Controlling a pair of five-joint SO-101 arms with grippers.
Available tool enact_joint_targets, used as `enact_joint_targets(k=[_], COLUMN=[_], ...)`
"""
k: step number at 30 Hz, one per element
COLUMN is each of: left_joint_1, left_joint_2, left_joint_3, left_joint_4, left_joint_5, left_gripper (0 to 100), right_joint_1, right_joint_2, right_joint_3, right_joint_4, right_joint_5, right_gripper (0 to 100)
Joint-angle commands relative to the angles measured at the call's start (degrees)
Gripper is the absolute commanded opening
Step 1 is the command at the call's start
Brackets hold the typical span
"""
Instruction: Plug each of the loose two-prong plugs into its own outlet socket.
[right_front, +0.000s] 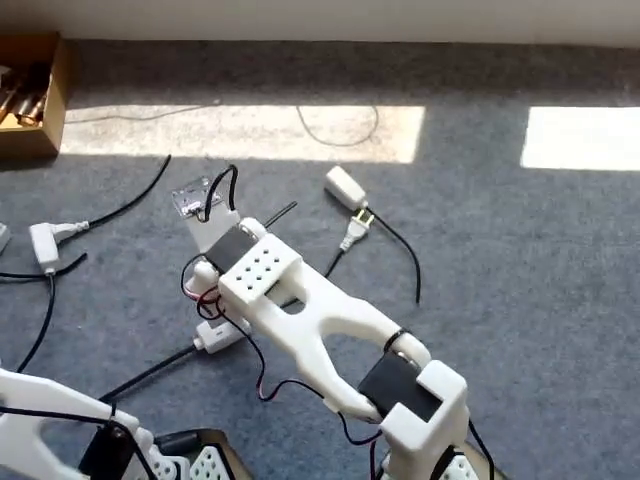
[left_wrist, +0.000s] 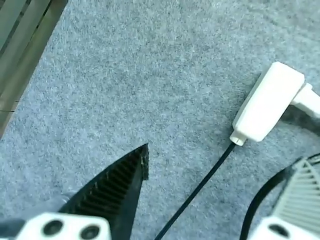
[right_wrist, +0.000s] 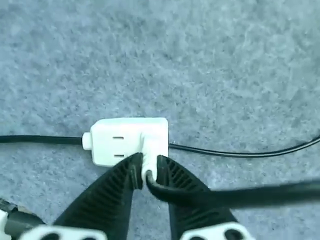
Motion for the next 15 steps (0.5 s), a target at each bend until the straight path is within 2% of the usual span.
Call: enact_joint_targets(k=[1,4,8,10,15], left_joint_1=[0.13,0.04,0.31,0.84,2.77], left_joint_2=[-2.07,-2.07,-2.07,-2.07,-2.07], left_joint_3=[-3.03,-3.03,-3.03,-3.03,-3.03], left_joint_4=[-0.35,-0.35,-0.26,1.05,4.31], left_joint_5=[-0.09,-0.18,-0.18,-0.18,-0.18], left_gripper=[41,41,41,41,41], right_joint_1=[0.13,0.04,-0.13,-0.04,0.04], right_joint_2=[2.24,1.89,-1.27,-4.7,-14.55], right_joint_3=[6.81,8.84,5.93,2.86,-5.85], right_joint_4=[-7.34,-7.96,-1.27,3.38,13.14], right_joint_5=[-0.53,-0.26,3.43,5.89,13.01], right_gripper=[0.5,0.5,3.6,11.7,43.7])
